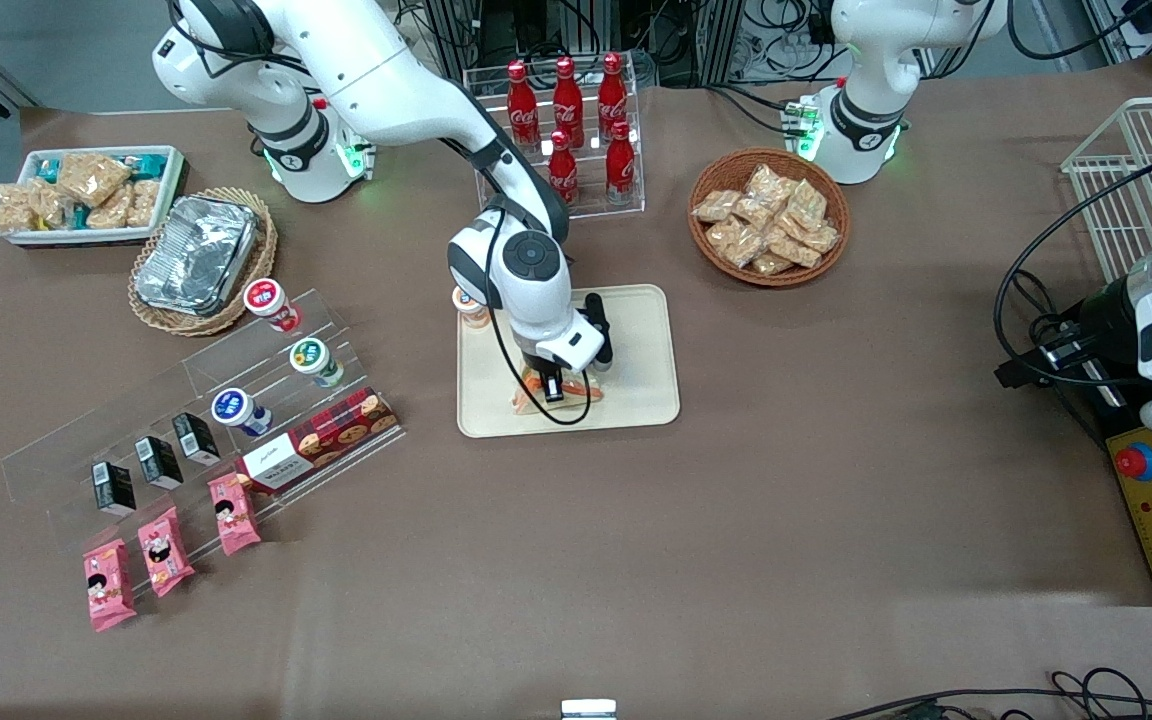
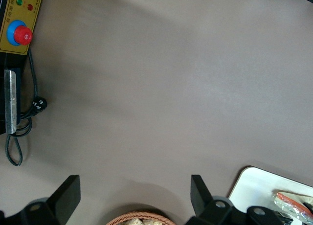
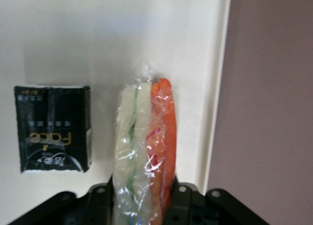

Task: Place sandwich on tray
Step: 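Lower the sandwich onto the tray and open the right gripper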

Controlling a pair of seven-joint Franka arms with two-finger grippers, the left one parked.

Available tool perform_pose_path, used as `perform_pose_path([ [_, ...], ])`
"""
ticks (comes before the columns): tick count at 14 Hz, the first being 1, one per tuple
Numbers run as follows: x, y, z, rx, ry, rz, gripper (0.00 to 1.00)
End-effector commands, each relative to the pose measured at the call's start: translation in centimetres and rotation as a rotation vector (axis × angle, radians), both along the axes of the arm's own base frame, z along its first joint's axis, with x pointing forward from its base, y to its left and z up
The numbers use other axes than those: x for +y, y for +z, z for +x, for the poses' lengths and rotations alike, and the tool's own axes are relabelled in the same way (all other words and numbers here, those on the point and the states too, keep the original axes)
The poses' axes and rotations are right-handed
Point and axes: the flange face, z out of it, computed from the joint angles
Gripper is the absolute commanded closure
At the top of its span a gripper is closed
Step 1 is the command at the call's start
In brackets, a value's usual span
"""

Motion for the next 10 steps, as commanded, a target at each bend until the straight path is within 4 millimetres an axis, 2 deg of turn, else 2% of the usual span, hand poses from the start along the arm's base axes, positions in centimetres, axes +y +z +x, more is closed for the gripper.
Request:
perform_pose_path([
  [1,-0.1,2.8,1.2,-0.016,-0.028,0.035,0.01],
  [4,-1.2,6.9,2.0,-0.017,-0.054,0.036,0.01],
  [10,-8.7,17.7,5.8,-0.023,-0.194,0.054,0.01],
])
